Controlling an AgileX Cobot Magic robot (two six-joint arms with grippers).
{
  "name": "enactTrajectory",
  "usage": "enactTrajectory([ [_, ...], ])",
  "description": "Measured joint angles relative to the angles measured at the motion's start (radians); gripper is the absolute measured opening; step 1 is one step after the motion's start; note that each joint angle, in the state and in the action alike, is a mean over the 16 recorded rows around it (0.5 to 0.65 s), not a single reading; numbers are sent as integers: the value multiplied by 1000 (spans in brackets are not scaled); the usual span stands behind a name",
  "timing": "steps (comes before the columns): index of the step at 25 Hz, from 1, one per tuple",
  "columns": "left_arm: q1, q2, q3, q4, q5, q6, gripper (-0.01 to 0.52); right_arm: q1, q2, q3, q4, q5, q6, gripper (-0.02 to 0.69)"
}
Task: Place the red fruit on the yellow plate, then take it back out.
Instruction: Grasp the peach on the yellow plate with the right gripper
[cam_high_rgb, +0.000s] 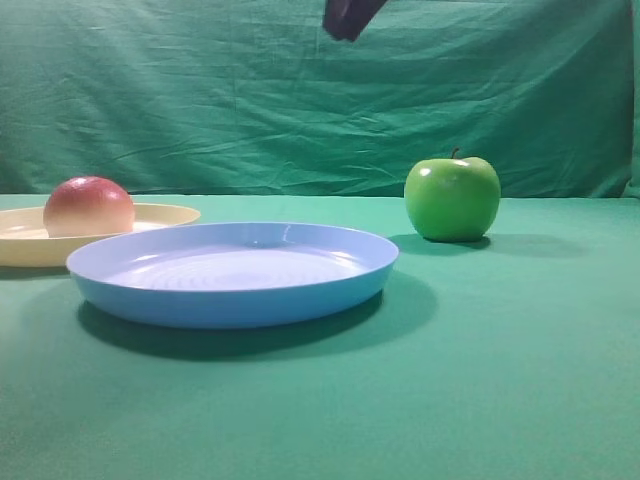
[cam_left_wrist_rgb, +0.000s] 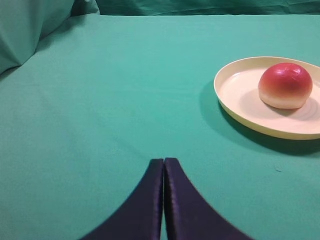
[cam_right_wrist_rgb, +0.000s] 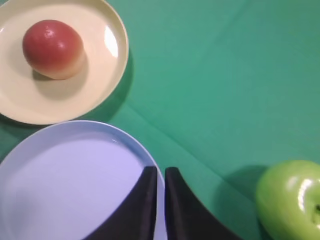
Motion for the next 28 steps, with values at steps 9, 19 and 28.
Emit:
enactTrajectory([
  [9,0,0,0,0,0,0,0,8,228,-242,200,-1,-239,465],
  [19,0,0,0,0,0,0,0,57,363,-303,299,-96,-405,666],
  [28,0,0,0,0,0,0,0,98,448,-304,317,-218,-453,651],
])
